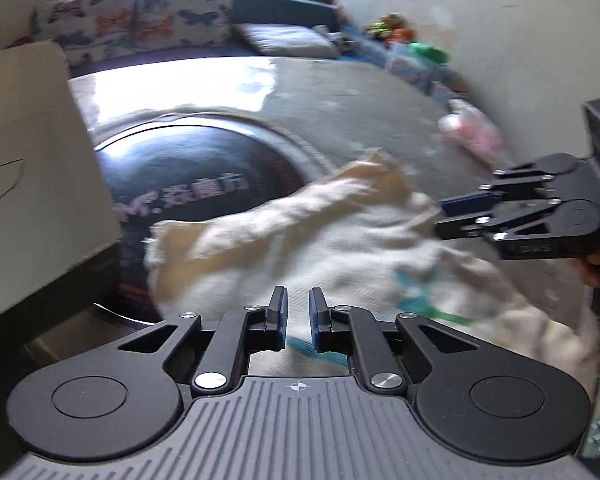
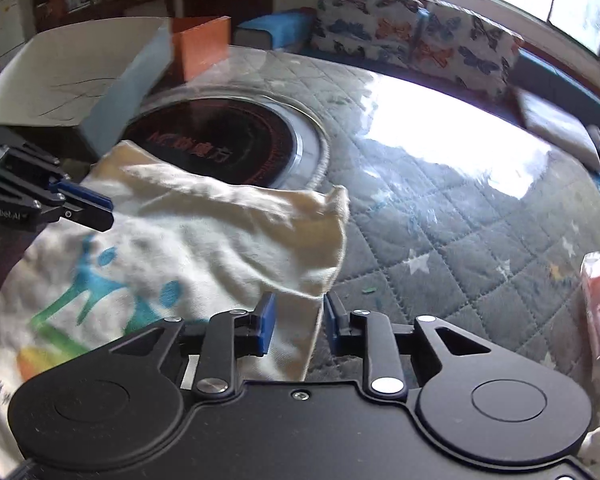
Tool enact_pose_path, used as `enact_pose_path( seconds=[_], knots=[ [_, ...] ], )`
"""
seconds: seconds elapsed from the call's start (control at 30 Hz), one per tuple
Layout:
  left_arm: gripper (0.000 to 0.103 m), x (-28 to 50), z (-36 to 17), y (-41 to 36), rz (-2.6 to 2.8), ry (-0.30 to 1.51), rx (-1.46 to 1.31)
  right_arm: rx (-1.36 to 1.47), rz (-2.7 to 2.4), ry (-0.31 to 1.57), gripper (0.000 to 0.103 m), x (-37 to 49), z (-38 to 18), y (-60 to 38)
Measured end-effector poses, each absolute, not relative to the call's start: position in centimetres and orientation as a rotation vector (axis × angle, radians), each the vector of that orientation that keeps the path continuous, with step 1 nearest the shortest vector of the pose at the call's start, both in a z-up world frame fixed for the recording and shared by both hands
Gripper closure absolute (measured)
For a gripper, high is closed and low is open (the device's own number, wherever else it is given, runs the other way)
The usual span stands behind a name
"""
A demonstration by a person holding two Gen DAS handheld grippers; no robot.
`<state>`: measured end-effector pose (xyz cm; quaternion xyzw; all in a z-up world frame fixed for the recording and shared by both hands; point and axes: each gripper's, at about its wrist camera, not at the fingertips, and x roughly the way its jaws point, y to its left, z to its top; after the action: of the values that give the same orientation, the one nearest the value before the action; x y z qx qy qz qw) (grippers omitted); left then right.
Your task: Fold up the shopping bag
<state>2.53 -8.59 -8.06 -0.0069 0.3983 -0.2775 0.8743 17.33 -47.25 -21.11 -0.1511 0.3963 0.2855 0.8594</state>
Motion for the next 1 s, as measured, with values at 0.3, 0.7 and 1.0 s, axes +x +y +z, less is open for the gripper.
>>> enact_pose_path(
  seconds=[0.3, 0.7, 1.0],
  knots=[
    [0.09, -2.8, -7.4, -12.3, -0.839, 0.865, 0.08, -0.357, 0.708, 0.882, 0.067, 14.6, -21.9, -46.3],
    [0.074, -7.1, -6.7, -15.0, -0.922, 0.805, 0.179, -0.382, 0.748, 0.917, 0.062, 14.1, -21.6, -46.1],
    [0.074, -5.2, -10.0, -14.6, -0.861, 0.885, 0.217, -0.471, 0.912, 0.934, 0.047, 9.7, -21.4, -45.3]
  ],
)
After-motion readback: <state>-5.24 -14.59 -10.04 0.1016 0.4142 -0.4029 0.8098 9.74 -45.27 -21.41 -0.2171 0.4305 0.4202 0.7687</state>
